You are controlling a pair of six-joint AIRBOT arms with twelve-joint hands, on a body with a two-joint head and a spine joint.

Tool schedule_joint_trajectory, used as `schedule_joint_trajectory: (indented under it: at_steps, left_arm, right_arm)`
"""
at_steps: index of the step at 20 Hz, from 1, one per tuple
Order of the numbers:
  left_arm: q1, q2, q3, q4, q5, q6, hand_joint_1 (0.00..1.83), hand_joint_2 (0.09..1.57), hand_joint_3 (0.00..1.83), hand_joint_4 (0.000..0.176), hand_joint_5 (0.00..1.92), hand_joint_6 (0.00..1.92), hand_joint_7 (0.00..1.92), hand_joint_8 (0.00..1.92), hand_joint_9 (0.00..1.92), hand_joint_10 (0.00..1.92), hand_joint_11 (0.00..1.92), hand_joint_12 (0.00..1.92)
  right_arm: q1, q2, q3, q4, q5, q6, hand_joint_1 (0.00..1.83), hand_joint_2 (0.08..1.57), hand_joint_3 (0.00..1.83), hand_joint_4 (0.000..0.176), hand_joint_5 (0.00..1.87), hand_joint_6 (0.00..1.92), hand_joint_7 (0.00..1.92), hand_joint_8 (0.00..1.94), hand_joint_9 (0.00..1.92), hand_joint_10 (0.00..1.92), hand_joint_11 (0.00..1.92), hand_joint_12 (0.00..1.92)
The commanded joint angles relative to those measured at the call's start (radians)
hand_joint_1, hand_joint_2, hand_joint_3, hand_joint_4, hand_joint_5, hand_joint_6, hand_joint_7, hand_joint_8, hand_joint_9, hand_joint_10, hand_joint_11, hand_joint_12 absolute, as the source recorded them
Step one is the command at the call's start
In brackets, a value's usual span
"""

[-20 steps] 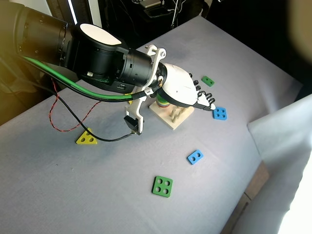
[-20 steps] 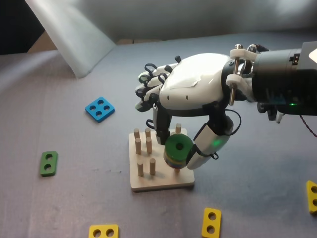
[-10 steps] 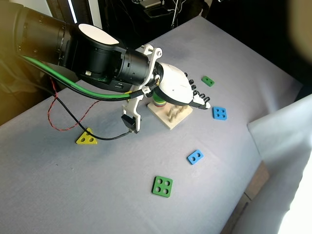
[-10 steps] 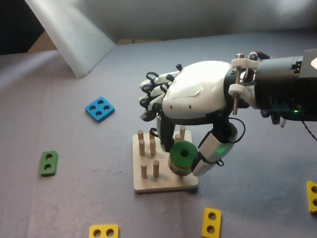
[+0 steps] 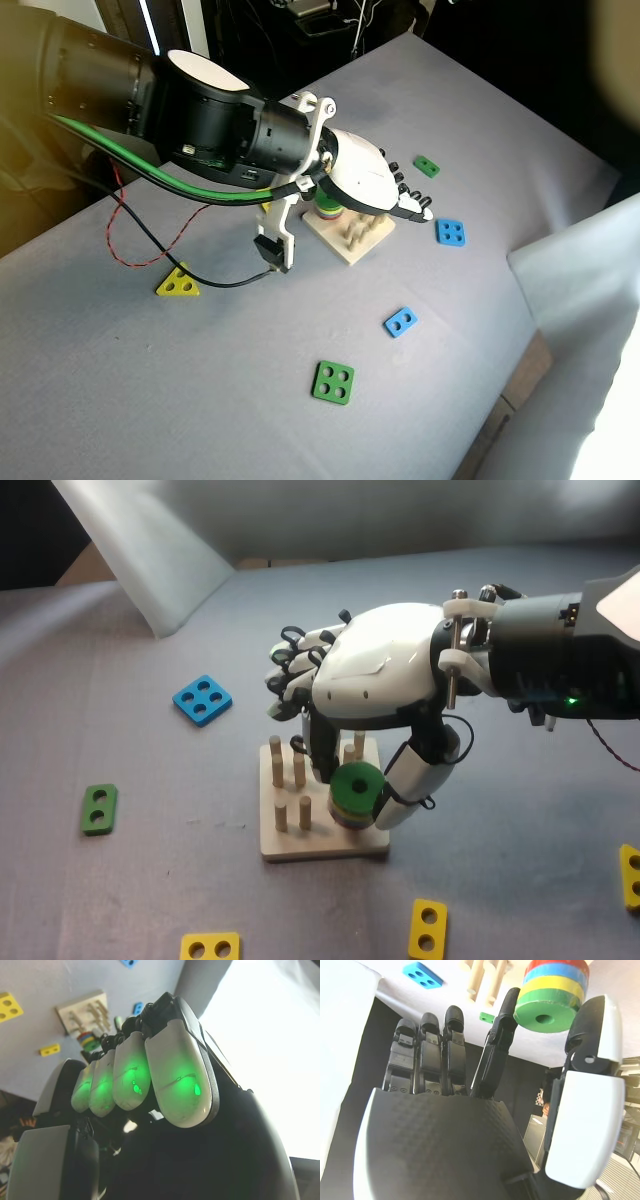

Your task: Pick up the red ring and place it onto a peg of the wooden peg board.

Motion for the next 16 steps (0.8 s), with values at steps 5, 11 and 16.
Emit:
schedule_joint_trajectory:
  at_steps: [5, 11, 16]
  left_arm:
    - [-0.010, -0.002, 0.005, -0.042, -0.017, 0.003, 0.64, 1.54, 0.01, 0.176, 1.46, 1.92, 1.61, 1.92, 1.65, 1.92, 1.80, 1.92]
    - [-0.010, -0.002, 0.005, -0.042, -0.017, 0.003, 0.69, 1.53, 0.00, 0.176, 1.45, 1.92, 1.60, 1.92, 1.65, 1.92, 1.81, 1.92]
    - [-0.010, -0.001, 0.005, -0.042, -0.017, 0.003, 0.70, 1.53, 0.00, 0.176, 1.45, 1.92, 1.60, 1.92, 1.65, 1.92, 1.81, 1.92]
  right_arm:
    - [0.002, -0.003, 0.001, 0.006, -0.021, 0.001, 0.59, 0.92, 0.00, 0.176, 0.78, 0.19, 0.23, 0.00, 0.09, 0.00, 0.00, 0.00]
    - [-0.003, -0.007, 0.001, 0.005, -0.021, 0.000, 0.30, 0.62, 0.00, 0.176, 0.19, 0.00, 0.07, 0.00, 0.03, 0.00, 0.00, 0.00]
    - [0.001, -0.004, 0.001, 0.000, -0.021, -0.001, 0.21, 0.58, 0.00, 0.176, 0.08, 0.00, 0.03, 0.00, 0.00, 0.00, 0.00, 0.00]
